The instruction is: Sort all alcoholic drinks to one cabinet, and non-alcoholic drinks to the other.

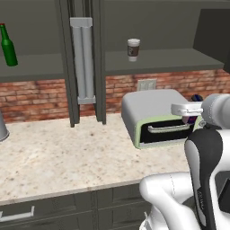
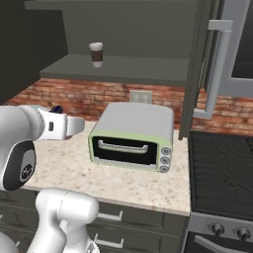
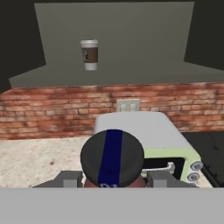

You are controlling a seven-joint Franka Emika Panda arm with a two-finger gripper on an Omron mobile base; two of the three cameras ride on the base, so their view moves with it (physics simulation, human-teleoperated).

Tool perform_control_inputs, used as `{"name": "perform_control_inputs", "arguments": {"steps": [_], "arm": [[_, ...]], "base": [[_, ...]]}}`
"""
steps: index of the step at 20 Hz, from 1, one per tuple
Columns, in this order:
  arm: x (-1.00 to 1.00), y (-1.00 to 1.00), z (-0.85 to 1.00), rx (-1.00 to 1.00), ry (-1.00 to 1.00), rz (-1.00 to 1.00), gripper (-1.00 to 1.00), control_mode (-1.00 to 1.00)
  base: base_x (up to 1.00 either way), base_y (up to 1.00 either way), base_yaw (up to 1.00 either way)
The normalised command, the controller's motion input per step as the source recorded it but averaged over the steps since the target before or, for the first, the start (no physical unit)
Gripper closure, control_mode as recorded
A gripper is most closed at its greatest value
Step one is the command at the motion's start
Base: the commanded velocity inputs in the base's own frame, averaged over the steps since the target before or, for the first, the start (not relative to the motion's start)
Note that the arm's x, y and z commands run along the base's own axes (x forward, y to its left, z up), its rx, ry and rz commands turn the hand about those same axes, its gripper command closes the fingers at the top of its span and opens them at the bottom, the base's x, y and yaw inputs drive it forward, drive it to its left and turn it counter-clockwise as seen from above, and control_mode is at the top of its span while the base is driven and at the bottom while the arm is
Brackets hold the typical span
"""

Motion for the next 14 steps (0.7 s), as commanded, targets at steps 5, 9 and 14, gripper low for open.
{"name": "perform_control_inputs", "arguments": {"steps": [5,9,14], "arm": [[0.01,-0.04,0.13,0.00,0.00,-0.01,1.00,-1.00],[0.00,-0.05,0.25,0.00,0.00,-0.02,1.00,-1.00],[0.00,-0.02,0.25,0.00,0.00,-0.03,1.00,-1.00]], "base": [[0.00,0.00,0.00],[0.00,0.00,0.00],[0.00,0.00,0.00]]}}
